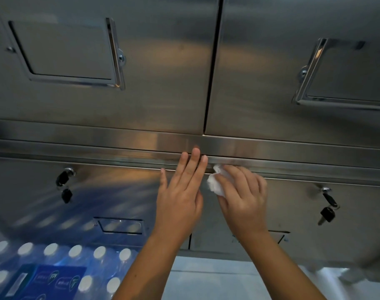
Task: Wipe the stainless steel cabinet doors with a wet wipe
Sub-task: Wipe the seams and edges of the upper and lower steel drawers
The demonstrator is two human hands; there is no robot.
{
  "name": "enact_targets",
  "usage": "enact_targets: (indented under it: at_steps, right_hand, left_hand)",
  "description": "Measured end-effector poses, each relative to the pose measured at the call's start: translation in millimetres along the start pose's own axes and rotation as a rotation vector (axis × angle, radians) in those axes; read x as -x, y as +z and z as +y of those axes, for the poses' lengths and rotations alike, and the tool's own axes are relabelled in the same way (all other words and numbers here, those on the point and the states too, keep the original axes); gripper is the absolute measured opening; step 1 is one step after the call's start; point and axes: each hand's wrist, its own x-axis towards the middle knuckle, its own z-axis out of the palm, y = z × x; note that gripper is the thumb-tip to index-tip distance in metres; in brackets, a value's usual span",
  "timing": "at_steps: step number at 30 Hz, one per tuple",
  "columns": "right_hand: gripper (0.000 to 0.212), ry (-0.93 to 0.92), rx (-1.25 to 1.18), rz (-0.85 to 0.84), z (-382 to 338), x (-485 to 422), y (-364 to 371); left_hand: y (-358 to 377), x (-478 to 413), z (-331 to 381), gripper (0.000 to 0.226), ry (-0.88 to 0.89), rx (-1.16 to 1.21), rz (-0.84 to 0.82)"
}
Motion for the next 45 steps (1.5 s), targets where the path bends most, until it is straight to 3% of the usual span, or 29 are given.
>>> enact_targets:
  at_steps: [3, 11, 20, 24, 29, 34, 45]
  right_hand:
    - [0.014, -0.013, 0.080, 0.006, -3.3, 3.4, -0.3]
    - [0.032, 0.040, -0.007, -0.096, -20.2, 11.3, 7.3]
    - [0.058, 0.044, 0.178, -0.252, -0.2, 22.3, -12.3]
    - [0.060, 0.125, 0.188, -0.236, -12.2, 18.9, -10.6]
    - [0.058, 0.100, 0.153, -0.253, -44.1, 10.1, 4.3]
    - [0.064, 0.081, 0.183, -0.307, -21.8, 24.3, -9.6]
    - [0.050, 0.099, 0.084, -0.307, -52.4, 4.4, 5.3]
  left_hand:
    - [-0.8, 0.6, -1.2, 0.073, 0.005, -0.010, -0.006]
    - [-1.5, 0.8, -3.0, 0.072, 0.021, -0.012, -0.010]
    - [-4.1, 2.8, -11.1, 0.067, 0.064, -0.119, 0.021]
    - [-5.4, 3.6, -14.2, 0.066, 0.034, -0.129, 0.037]
    - [-7.9, 5.0, -18.3, 0.073, 0.049, -0.164, 0.032]
    - [-11.4, 3.4, -18.6, 0.070, 0.047, -0.171, 0.014]
    - [-17.5, 2.1, -10.3, 0.067, 0.013, -0.127, 0.000]
